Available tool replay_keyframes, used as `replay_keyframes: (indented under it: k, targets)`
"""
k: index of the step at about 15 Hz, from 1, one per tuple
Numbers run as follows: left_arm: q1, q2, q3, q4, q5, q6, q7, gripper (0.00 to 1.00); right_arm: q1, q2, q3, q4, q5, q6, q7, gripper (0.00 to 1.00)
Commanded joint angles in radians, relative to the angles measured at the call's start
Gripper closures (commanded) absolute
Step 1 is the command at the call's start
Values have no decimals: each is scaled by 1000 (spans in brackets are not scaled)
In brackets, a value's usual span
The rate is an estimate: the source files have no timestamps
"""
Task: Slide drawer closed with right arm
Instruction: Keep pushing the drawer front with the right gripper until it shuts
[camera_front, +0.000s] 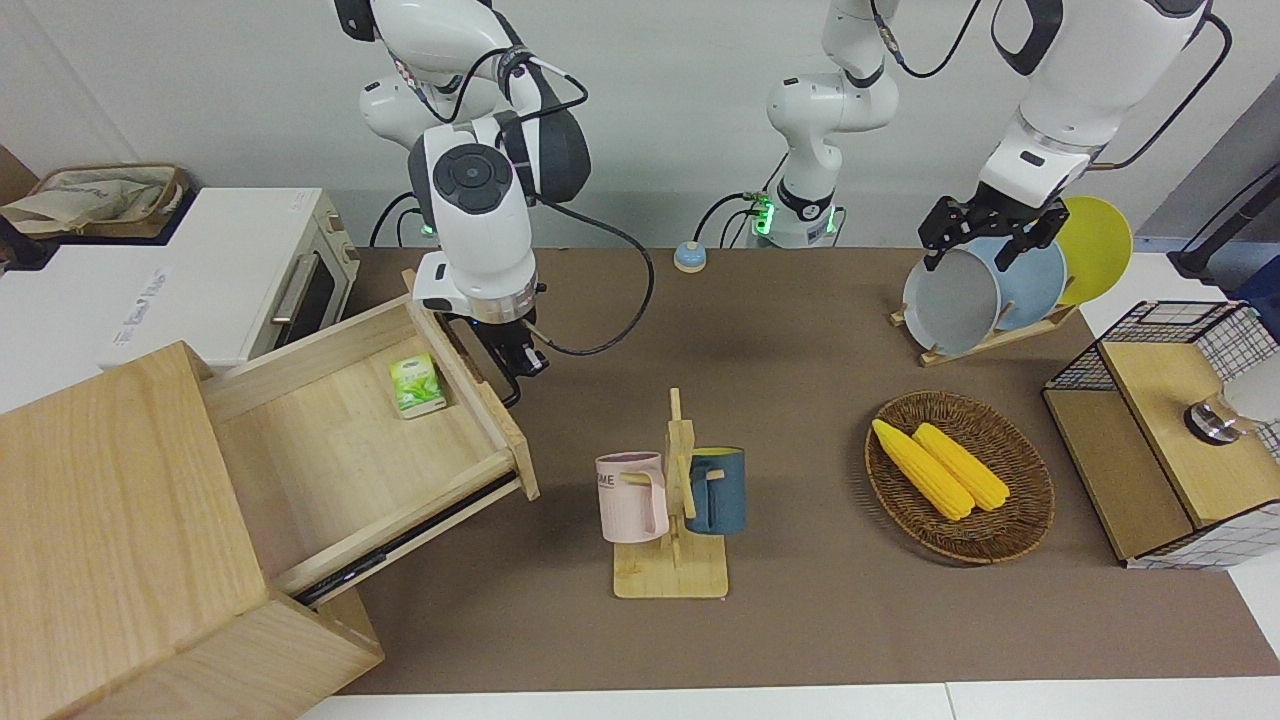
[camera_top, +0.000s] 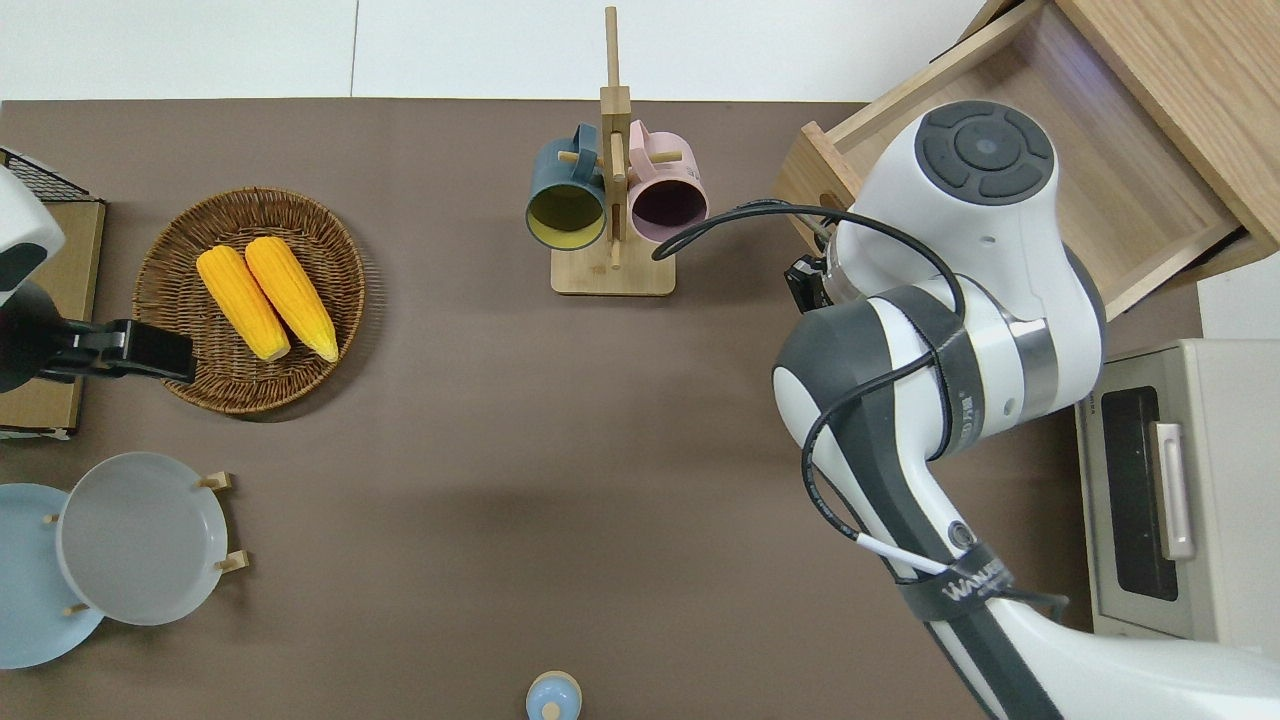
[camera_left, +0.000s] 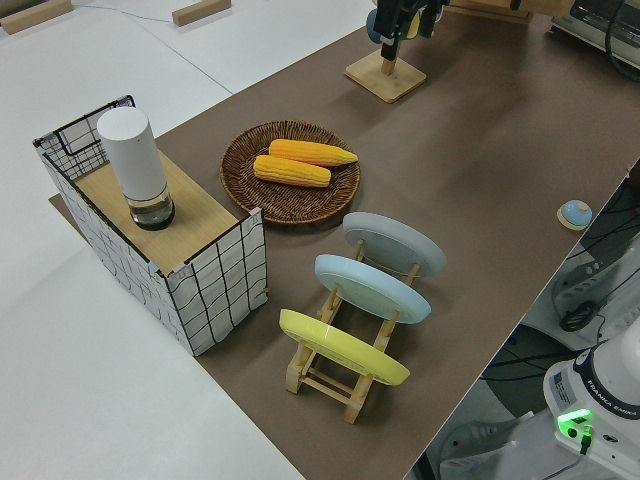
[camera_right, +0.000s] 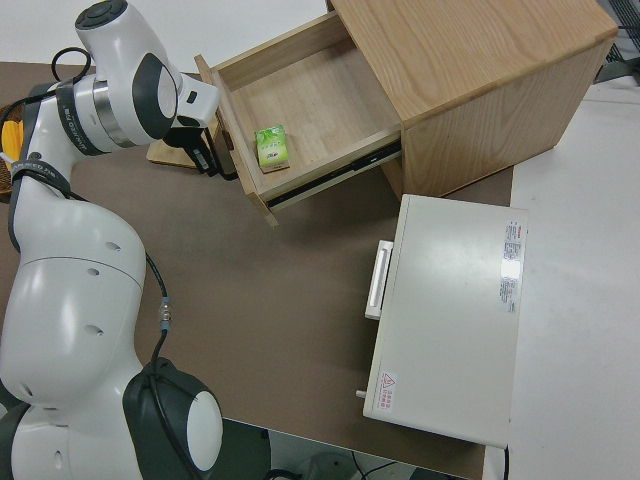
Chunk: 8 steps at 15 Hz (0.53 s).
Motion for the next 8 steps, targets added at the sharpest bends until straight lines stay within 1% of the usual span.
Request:
replay_keyframes:
  k: [1, 2, 5, 8]
  targets:
    - [5, 11, -7, 26, 17, -20, 10, 7, -38, 52, 5, 61, 21, 9, -24, 1000]
    - [5, 11, -7, 24, 17, -20, 10, 7, -50, 64, 5, 80, 19, 7, -24, 1000]
    - [5, 11, -7, 26, 17, -20, 10, 7, -70, 79, 5, 98, 19, 9, -33, 1000]
    - [5, 11, -7, 24, 17, -20, 8, 7, -98, 98, 5, 127, 16, 9, -63, 1000]
